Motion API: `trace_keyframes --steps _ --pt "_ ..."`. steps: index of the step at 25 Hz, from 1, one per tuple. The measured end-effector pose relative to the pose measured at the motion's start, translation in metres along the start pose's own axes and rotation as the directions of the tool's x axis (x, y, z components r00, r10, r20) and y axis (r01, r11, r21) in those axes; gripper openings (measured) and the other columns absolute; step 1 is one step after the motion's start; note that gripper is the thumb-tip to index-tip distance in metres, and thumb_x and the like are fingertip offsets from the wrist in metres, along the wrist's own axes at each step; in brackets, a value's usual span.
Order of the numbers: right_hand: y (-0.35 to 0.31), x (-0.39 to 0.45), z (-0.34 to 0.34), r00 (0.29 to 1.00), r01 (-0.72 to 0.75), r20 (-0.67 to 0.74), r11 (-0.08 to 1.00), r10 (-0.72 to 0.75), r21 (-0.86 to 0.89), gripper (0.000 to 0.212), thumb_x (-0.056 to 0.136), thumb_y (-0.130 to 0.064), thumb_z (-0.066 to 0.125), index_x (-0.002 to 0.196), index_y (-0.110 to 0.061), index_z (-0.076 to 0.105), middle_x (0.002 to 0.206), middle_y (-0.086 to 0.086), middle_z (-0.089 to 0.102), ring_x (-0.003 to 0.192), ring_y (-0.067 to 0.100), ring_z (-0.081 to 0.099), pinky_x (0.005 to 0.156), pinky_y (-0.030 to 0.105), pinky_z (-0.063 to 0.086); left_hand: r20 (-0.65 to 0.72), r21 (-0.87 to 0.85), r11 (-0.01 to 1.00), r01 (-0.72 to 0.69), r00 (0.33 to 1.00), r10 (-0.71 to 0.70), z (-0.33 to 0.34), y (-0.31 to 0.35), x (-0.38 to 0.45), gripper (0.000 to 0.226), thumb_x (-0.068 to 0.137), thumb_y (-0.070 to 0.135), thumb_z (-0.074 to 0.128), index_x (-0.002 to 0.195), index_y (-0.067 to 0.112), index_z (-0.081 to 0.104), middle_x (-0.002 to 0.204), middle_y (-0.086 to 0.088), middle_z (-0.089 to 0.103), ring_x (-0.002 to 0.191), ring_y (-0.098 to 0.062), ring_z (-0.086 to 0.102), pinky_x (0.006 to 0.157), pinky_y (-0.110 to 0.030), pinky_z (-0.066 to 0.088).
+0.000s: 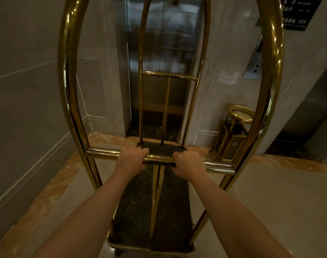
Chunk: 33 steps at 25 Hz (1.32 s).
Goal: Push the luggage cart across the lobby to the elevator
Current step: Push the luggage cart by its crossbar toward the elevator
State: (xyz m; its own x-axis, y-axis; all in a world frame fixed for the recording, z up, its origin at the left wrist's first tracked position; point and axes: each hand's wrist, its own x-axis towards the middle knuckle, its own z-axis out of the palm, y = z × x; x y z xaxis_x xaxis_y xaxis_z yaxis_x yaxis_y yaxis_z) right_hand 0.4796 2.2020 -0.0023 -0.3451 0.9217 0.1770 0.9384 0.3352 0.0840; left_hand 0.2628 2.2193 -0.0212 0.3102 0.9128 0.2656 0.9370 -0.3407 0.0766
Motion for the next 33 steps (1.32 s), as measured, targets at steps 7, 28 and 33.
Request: trace_keyframes --steps 7,28,33 --pt "0.017 0.045 0.010 0.999 -0.034 -0.013 0.998 0.034 -0.044 0.022 0.089 -0.040 0.062 0.101 -0.021 0.061 0.082 -0.001 0.063 0.070 0.018 0.060 0.060 0.029 0.044 0.027 0.004 0.999 -0.046 0.999 0.046 0.009 -0.015 0.048 0.024 0.083 0.037 0.066 0.103 0.030 0.056 0.100 0.006 0.065 0.098 -0.018 0.060 0.091 -0.038 0.041" --pt "0.045 0.123 0.025 0.997 -0.052 0.051 0.997 0.055 -0.051 0.022 0.088 -0.039 0.064 0.100 -0.021 0.058 0.078 -0.003 0.057 0.066 0.016 0.056 0.059 0.030 0.045 0.123 0.055 0.998 -0.017 0.992 0.010 0.025 -0.038 0.129 0.028 0.083 0.033 0.067 0.108 0.027 0.054 0.105 0.002 0.063 0.102 -0.020 0.058 0.095 -0.040 0.043" --pt "0.047 0.127 0.026 0.998 -0.041 0.052 0.998 0.043 -0.052 0.022 0.089 -0.038 0.063 0.102 -0.020 0.058 0.079 -0.002 0.057 0.067 0.017 0.056 0.061 0.031 0.046 0.112 0.037 0.999 -0.010 0.994 0.006 0.027 -0.040 0.134 0.029 0.083 0.033 0.068 0.108 0.027 0.055 0.106 0.002 0.063 0.102 -0.020 0.058 0.096 -0.040 0.044"
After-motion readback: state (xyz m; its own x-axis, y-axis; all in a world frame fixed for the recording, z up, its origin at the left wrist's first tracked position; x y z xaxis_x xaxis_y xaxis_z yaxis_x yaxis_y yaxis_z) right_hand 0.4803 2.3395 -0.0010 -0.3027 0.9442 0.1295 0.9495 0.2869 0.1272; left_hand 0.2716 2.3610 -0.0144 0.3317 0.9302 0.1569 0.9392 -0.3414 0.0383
